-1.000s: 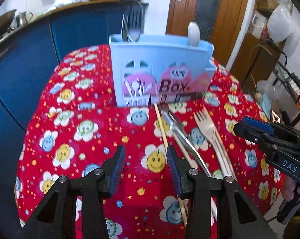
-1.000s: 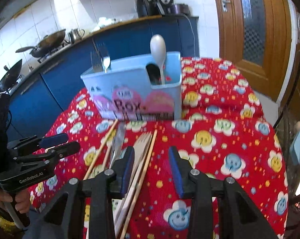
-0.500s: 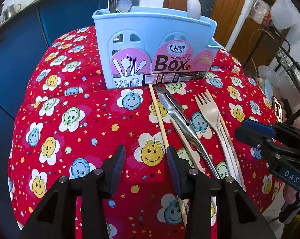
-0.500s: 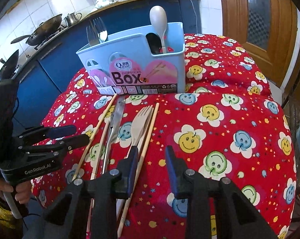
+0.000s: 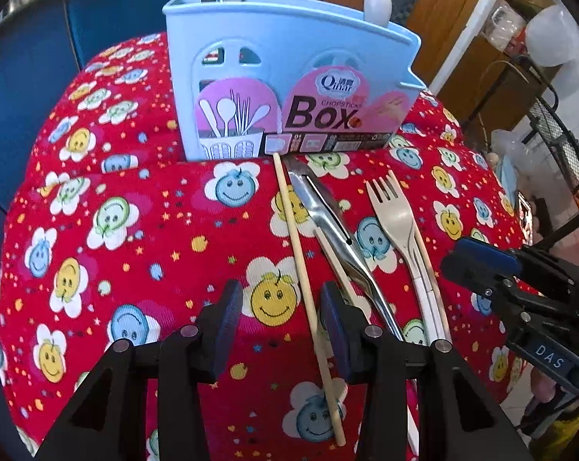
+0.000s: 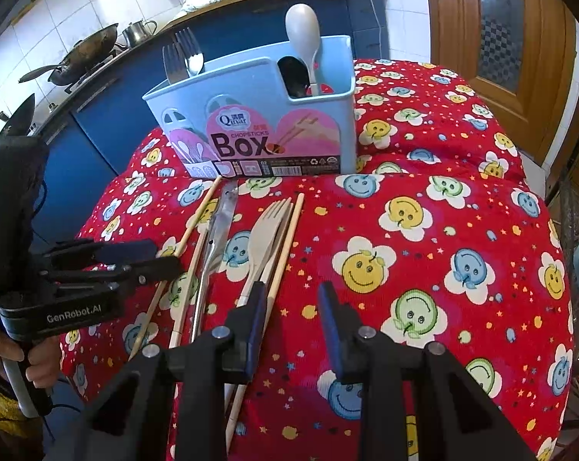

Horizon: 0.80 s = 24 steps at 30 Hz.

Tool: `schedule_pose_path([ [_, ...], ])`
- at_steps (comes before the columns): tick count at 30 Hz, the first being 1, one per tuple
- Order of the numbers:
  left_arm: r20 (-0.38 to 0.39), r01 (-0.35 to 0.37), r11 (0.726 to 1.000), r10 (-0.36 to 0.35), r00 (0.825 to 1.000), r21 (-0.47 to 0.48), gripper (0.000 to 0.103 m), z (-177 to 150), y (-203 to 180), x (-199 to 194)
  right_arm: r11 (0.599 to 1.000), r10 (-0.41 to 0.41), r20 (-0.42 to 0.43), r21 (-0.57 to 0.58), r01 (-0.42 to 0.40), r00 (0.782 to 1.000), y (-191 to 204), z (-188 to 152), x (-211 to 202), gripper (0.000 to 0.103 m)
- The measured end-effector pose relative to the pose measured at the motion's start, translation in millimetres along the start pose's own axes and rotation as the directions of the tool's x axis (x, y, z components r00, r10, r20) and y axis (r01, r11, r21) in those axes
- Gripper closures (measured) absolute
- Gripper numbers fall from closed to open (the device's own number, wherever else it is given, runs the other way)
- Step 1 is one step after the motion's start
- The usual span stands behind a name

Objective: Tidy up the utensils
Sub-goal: 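Grasp a wooden chopstick with the left tool while the right grasps another chopstick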

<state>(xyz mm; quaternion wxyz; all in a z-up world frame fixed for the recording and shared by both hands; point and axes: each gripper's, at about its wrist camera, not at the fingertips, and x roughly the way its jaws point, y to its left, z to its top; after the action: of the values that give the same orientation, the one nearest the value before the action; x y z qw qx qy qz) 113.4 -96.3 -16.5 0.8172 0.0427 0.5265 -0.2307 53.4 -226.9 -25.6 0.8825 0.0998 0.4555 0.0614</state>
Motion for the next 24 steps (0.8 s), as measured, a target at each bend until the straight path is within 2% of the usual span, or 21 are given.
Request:
schedule_pose_path([
  [2, -0.003, 0.003, 1.000, -0.003, 1.000, -0.003, 0.067, 1, -1, 0, 1.000, 0.001, -0.003, 0.000, -0.001, 1.000, 0, 1, 0, 0.071],
  [7, -0.024, 0.005, 1.000, -0.006, 1.000, -0.006, 0.071, 6, 0, 3, 1.000, 0.002, -0.027, -0.006, -0.002, 1.000, 1, 3, 4, 0.072],
  [9, -0.028, 0.003, 1.000, -0.003, 1.000, -0.003, 0.076, 9, -1, 5, 1.000, 0.008, -0.043, -0.003, -0.008, 0.999, 1, 4, 7, 0.073],
  [11, -0.027, 0.011, 1.000, -0.011, 1.000, -0.014, 0.096, 11, 1, 6, 1.000, 0.015, -0.067, 0.002, -0.015, 0.998, 1, 6, 10, 0.075],
  [15, -0.007, 0.051, 0.996, -0.052, 0.999, -0.066, 0.097, 7, 13, 4, 1.000, 0.019, -0.111, 0.006, -0.018, 0.994, 1, 11, 17, 0.078],
  [24, 0.026, 0.081, 0.991, -0.079, 0.997, -0.106, 0.099, -5, 31, -3, 0.999, 0.033, -0.193, 0.033, -0.027, 0.981, -2, 25, 25, 0.088],
])
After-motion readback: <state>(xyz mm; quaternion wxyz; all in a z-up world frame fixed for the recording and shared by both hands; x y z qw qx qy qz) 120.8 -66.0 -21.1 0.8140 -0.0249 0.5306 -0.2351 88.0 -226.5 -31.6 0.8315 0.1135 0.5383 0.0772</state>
